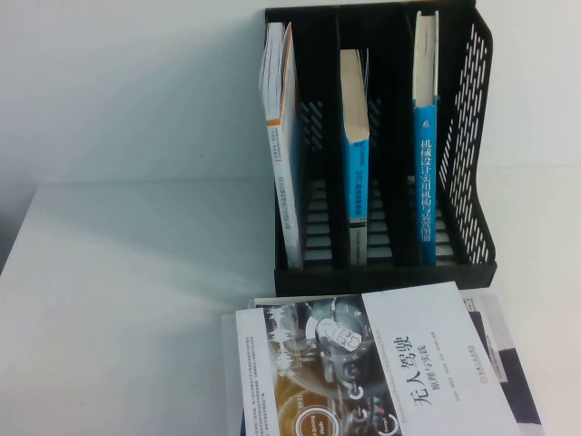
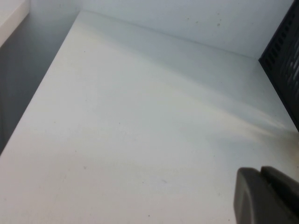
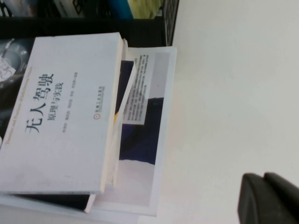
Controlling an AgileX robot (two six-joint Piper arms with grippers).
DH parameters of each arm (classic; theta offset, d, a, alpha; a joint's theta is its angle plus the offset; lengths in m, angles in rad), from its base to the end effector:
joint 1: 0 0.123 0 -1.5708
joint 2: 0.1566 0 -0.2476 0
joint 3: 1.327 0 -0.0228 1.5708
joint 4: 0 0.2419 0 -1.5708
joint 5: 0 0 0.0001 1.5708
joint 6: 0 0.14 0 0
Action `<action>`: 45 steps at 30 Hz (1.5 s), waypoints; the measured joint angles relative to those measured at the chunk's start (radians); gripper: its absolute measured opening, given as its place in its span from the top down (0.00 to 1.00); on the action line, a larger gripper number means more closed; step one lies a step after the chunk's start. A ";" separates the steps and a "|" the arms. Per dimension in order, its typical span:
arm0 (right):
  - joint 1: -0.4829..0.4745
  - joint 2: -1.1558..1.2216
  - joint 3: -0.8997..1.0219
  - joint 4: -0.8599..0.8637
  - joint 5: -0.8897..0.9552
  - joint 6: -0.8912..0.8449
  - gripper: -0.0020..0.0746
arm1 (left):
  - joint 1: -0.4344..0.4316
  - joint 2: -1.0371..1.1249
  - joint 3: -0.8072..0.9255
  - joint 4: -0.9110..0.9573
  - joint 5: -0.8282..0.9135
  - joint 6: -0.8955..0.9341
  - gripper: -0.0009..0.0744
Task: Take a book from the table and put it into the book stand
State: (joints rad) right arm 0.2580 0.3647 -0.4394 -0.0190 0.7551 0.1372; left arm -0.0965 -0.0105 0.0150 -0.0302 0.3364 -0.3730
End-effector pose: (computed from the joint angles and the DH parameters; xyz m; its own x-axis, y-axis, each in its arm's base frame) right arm 0.1323 0.0330 0.2295 -0.5664 -0.0222 -0.8238 -0.1763 0.9798 0.0948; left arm 0.1290 -0.0139 0.1665 -0.2712 -0.3664 -0.8901 -0.0001 0.9247 -0.3806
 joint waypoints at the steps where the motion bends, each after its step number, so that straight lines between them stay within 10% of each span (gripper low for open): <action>1: 0.000 0.000 0.000 0.000 0.000 0.000 0.98 | 0.000 0.000 0.000 0.000 0.000 0.000 0.99; 9: -0.044 -0.083 0.019 -0.104 -0.043 -0.019 0.98 | 0.000 0.000 0.000 -0.002 0.000 0.002 0.99; 21: -0.313 -0.374 0.387 0.116 -0.571 -0.022 0.98 | 0.000 0.000 0.000 -0.002 0.000 0.005 0.99; 45: -0.320 -0.376 0.458 0.127 -0.396 -0.180 0.98 | 0.000 0.000 0.000 -0.002 0.000 -0.001 0.99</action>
State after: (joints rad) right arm -0.0620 -0.0117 0.0190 0.1081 0.3591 -0.0428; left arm -0.0965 -0.0105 0.0150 -0.0317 0.3364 -0.3741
